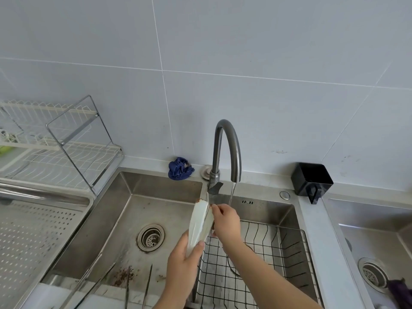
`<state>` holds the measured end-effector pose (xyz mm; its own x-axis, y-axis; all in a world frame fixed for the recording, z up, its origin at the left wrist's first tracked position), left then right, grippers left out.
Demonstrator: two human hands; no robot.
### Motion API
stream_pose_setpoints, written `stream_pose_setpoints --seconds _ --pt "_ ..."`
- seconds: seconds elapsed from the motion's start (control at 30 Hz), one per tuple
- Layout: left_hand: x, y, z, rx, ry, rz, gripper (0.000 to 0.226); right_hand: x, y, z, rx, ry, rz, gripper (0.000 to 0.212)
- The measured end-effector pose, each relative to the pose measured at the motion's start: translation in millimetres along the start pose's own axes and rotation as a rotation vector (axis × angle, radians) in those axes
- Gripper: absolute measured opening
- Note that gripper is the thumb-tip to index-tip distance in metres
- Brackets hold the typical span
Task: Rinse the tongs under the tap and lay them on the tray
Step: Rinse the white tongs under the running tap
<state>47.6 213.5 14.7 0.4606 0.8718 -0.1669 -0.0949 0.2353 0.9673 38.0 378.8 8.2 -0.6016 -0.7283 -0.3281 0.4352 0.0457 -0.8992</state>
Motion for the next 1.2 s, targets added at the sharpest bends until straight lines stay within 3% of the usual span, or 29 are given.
stream_pose_setpoints --seconds 0.23,0.37,0.57,0.73,0.83,0.93,1.0,1.1,1.2 --pt "-8 -3 0 0.021 0.001 -0.033 0.036 4 16 6 0.078 -0.102 -0.235 0.014" --pt "-4 4 0 0.056 -0.024 -0.053 0.035 2 10 -2 0.035 -0.028 -0.174 0.031" --pt "-9 3 -3 0.025 0.004 -0.012 0.036 5 12 -2 0.104 -0.201 -0.281 0.015" --pt "-3 7 -8 0.033 -0.024 0.018 0.027 -2 14 -8 0.083 -0.117 -0.341 0.026" --pt "-3 6 -8 0.036 -0.015 0.006 0.027 -1 16 -7 0.089 -0.187 -0.339 0.009" --pt "-7 2 -10 0.034 -0.026 -0.020 0.026 -5 18 -5 0.097 -0.258 -0.350 0.022" --pt "-6 2 -12 0.035 -0.043 -0.037 0.025 -8 20 -6 0.066 -0.209 -0.318 0.029" --pt "-4 5 -14 0.051 -0.060 -0.058 0.025 -12 21 -9 0.017 -0.088 -0.271 0.012" --pt "-1 5 -15 0.060 -0.077 -0.073 0.026 -13 22 -10 0.036 -0.061 -0.291 0.014"
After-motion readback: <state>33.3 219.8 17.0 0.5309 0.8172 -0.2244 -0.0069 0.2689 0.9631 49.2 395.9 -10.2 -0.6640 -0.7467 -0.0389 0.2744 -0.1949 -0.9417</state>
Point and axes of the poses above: each hand's wrist, its own z-axis away from the middle knuckle, its own x-axis out of the palm, y = z × x, the point moved 3 cm from there along -z, towards the middle knuckle, and after that the axes turned 1 degree about -y, right-handed, at the moved point
